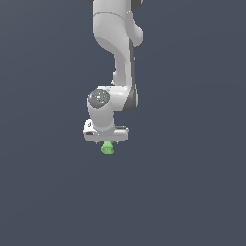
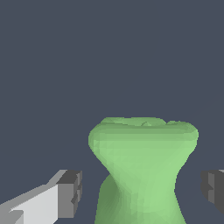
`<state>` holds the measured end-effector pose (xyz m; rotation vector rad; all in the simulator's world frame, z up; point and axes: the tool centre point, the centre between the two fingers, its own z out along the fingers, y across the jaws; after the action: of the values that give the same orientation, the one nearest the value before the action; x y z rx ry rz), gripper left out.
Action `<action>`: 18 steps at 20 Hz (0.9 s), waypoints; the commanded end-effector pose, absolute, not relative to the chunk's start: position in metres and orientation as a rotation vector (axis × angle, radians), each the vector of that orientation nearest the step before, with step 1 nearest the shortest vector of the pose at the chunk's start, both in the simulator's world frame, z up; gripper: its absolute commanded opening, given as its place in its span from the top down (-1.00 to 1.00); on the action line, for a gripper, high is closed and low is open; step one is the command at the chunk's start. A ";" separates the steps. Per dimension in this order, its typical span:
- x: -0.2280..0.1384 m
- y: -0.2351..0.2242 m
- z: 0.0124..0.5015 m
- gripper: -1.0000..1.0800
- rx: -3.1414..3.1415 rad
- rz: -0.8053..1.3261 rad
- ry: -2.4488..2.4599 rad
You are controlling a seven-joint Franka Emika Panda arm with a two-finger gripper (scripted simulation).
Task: Pick up the object and move it to a goal position.
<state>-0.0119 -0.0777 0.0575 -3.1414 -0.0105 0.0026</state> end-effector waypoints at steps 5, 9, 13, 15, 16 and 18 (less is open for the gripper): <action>-0.011 -0.078 0.056 1.00 -3.142 0.000 -0.011; -0.011 -0.078 0.056 1.00 -3.142 0.000 -0.011; -0.011 -0.077 0.058 1.00 -3.142 0.000 -0.011; -0.011 -0.076 0.061 1.00 -3.142 0.000 -0.011; -0.011 -0.075 0.063 1.00 -3.142 0.000 -0.011; -0.012 -0.072 0.070 1.00 -3.142 0.000 -0.011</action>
<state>-0.0120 -0.0740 0.0650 -3.1415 -0.0099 0.0021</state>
